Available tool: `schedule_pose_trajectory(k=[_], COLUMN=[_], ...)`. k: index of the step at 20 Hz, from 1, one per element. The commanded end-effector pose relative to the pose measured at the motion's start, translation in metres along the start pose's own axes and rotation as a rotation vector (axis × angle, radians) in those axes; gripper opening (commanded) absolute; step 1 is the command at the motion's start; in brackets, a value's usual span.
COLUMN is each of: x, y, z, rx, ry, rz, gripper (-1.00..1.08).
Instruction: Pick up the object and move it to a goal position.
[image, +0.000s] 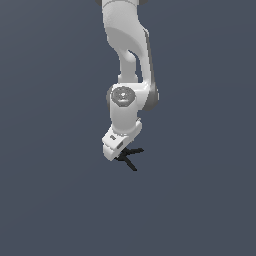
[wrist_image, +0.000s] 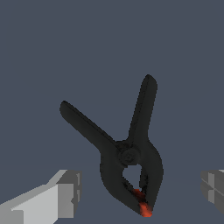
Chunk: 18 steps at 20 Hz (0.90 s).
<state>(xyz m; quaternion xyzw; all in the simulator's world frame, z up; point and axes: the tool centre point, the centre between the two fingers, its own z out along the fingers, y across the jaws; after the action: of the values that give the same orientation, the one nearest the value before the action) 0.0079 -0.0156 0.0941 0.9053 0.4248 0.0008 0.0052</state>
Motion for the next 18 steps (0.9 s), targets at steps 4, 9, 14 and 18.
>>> schedule_pose_trajectory(k=[4,9,14,18], x=[-0.001,-0.002,-0.002,-0.003], y=[-0.001,-0.002,-0.002,-0.002], z=[0.012,0.019,0.023,0.025], rx=[0.004,0.007,0.009,0.010], ry=[0.001,0.003,0.004,0.004], rz=[-0.141,-0.230,-0.283,-0.301], gripper=[1.00,1.00,1.00,1.00])
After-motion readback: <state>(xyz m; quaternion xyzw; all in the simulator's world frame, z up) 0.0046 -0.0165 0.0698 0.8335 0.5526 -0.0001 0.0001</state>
